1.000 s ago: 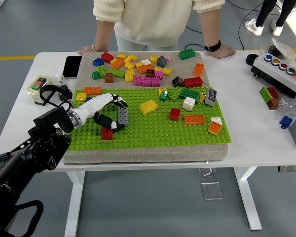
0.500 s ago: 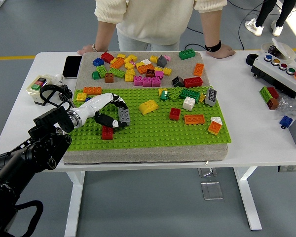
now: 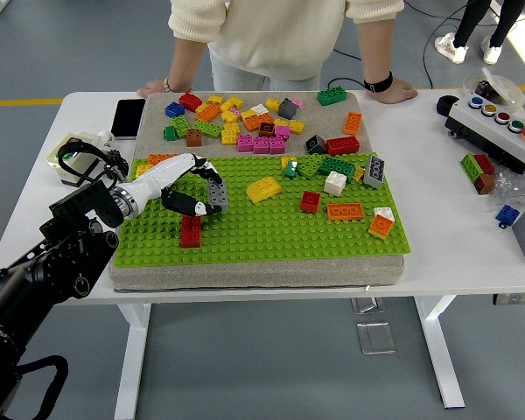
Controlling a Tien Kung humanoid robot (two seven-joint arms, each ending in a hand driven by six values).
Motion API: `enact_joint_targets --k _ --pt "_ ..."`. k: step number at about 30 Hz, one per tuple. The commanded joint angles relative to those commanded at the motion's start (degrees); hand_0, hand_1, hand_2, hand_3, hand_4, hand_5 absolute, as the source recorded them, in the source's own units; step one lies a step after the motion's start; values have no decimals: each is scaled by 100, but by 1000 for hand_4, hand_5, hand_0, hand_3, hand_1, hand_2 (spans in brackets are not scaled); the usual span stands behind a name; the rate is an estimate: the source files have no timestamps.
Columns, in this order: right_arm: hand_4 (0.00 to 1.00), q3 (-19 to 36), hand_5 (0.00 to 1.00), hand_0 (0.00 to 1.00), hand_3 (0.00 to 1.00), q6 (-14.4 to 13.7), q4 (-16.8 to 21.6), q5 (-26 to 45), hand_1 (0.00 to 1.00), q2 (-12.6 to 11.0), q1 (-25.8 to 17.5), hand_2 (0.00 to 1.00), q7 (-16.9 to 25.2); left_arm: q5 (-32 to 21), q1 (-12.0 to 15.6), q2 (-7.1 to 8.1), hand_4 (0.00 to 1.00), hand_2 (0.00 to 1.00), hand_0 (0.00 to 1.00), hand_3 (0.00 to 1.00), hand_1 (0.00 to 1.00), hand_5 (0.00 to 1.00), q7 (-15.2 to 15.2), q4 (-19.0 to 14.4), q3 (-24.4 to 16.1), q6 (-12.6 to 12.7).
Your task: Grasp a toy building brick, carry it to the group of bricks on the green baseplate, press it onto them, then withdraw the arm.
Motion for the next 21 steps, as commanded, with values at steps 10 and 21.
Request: enact_joint_targets --k 10,21 --pt "945 66 493 724 611 26 0 -27 639 -43 -12 682 5 -459 416 371 732 620 747 571 692 100 53 -890 185 -228" --pt "945 142 494 725 611 40 0 -25 639 -76 -12 682 -1 -755 790 650 736 621 746 570 692 106 73 -1489 272 -379"
